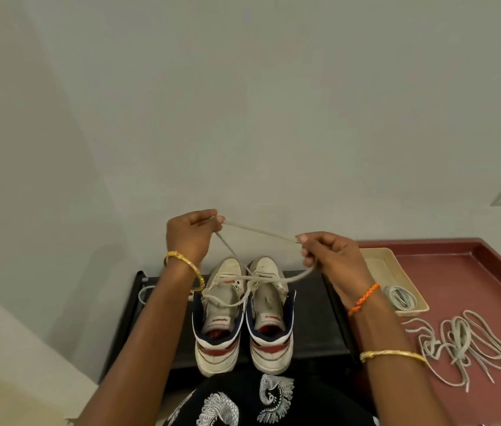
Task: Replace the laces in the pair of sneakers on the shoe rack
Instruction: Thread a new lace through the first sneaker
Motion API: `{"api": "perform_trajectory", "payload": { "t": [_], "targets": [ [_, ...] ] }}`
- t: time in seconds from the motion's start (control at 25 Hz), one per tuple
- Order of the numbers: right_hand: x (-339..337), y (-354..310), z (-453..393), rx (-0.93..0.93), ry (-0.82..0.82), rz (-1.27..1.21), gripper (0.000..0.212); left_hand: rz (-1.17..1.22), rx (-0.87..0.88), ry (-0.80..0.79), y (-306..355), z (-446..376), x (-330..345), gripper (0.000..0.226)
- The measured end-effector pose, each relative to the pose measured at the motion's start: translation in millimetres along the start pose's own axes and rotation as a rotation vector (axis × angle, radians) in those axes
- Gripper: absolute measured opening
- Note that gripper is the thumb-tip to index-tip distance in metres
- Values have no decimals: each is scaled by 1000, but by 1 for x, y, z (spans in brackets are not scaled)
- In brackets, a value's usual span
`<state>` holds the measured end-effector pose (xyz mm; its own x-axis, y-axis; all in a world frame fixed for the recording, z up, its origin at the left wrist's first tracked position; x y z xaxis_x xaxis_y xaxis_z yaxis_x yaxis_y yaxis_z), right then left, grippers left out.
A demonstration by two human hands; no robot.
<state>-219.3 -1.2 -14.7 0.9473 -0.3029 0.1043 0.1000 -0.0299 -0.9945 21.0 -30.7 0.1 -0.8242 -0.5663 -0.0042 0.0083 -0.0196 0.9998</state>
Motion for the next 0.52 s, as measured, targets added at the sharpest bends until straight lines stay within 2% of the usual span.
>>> {"api": "perform_trajectory", "payload": {
  "t": [0.16, 0.28, 0.4, 0.52],
  "targets": [
    [-56, 5, -10, -3, 109, 189, 12, 225, -271, 161, -29, -12, -33, 13],
    [-85, 18, -9, 5, 193, 317, 4, 315, -436, 138, -45, -21, -52, 26],
    [-102, 38, -11, 14, 247, 417, 13, 433, -562, 152, -65, -30, -73, 33],
    [-116, 57, -16, 42, 284, 473, 10, 433, -629, 180, -89, -36, -89, 37]
  ]
}}
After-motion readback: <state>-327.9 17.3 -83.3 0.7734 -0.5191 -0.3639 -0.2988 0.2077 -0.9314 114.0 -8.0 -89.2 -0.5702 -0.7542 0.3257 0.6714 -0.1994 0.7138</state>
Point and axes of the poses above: each hand's wrist, its own z-axis away from the middle knuckle, its own x-axis out of the palm, y = z × x, the point moved 5 cm from there along -z, towards the middle knuckle, and after that the axes turned 13 degrees about y, right-handed, at the moved point
